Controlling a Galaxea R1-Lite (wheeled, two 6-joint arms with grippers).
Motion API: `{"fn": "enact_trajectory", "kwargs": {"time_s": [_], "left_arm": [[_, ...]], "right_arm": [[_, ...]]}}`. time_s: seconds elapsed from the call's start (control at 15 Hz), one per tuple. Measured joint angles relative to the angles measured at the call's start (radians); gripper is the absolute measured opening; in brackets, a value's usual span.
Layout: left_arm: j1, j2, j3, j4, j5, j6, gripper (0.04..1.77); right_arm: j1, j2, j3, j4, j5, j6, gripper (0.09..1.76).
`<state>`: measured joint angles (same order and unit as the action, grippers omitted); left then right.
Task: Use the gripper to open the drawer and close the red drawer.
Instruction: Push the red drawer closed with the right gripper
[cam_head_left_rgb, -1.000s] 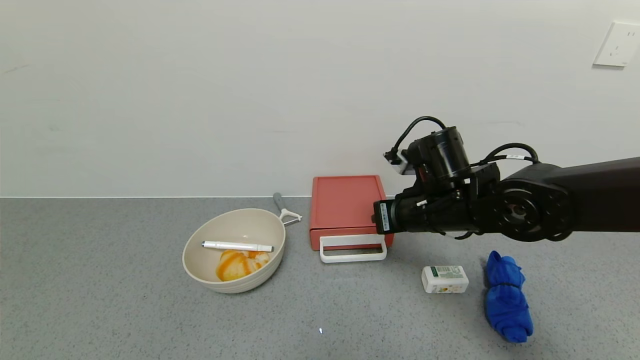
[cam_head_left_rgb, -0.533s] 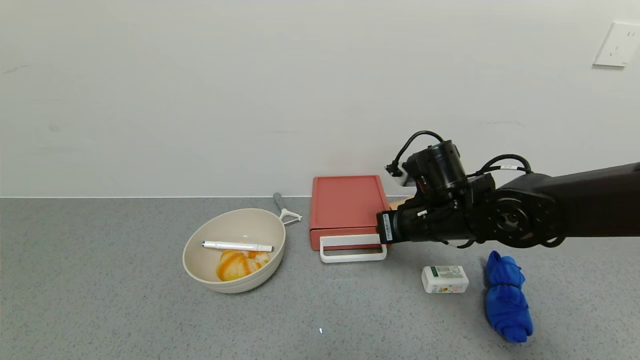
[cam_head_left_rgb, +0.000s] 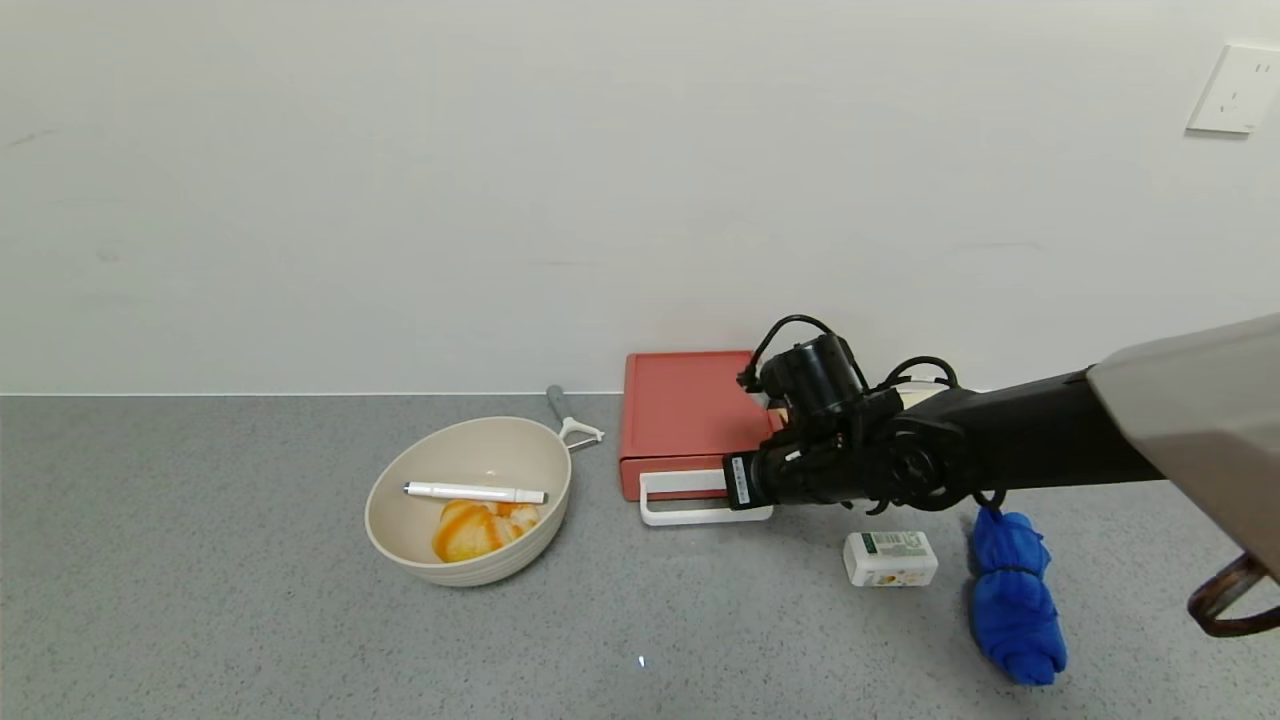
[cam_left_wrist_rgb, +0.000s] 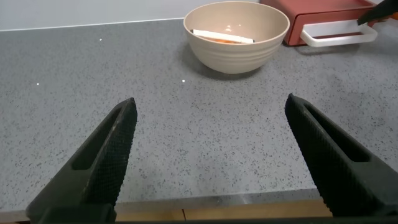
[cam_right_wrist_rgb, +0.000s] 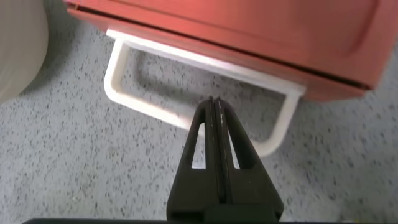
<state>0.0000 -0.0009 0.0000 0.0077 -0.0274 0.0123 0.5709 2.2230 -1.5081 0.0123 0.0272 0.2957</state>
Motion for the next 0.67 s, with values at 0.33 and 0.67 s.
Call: {"fn": "enact_trajectory", "kwargs": {"time_s": [0.33, 0.67], "left_arm": [[0.0, 0.0, 0.0, 0.0, 0.0, 0.0, 1.72], [0.0, 0.0, 0.0, 0.0, 0.0, 0.0, 1.72]], "right_arm": [[-0.001, 0.067, -0.071, 0.0, -0.001, 0.0, 0.12], [-0.005, 0.103, -0.103, -0.007, -0.002, -0.003, 0.12]]}}
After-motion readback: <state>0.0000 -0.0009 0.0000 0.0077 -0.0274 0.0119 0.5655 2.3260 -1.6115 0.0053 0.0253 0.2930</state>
